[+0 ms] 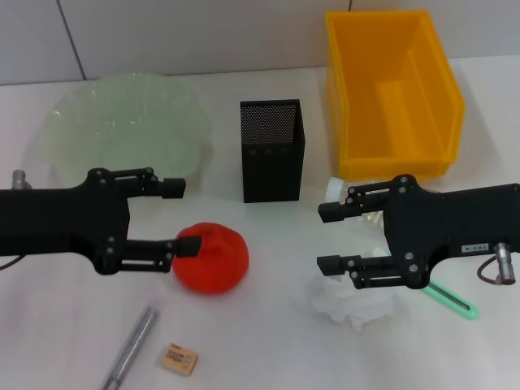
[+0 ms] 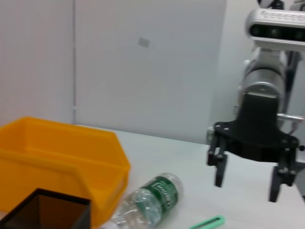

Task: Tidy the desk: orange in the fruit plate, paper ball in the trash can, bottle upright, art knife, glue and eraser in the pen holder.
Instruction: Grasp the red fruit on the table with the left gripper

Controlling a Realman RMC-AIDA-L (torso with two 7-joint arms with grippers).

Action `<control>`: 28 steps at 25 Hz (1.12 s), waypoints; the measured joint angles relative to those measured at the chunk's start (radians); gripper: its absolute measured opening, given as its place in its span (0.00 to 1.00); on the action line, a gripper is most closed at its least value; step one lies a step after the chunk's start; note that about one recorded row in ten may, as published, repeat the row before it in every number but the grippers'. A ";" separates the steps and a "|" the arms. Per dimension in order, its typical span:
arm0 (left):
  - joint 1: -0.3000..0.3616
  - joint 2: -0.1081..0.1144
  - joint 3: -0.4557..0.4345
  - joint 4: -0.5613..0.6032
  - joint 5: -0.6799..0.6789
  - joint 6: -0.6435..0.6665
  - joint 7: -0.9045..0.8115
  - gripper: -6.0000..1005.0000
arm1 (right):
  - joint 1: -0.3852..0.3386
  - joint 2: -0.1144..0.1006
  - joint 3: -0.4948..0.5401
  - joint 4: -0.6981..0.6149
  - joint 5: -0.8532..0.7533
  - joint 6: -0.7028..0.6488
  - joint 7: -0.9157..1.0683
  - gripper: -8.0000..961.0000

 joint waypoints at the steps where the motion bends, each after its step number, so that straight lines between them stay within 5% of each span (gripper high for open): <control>1: 0.000 0.000 0.000 0.000 0.000 0.000 0.000 0.80 | -0.001 0.000 0.002 -0.002 0.000 0.000 0.000 0.63; 28: -0.020 -0.004 0.282 -0.121 0.066 -0.418 -0.001 0.80 | -0.065 -0.001 0.050 -0.051 -0.033 -0.046 0.038 0.63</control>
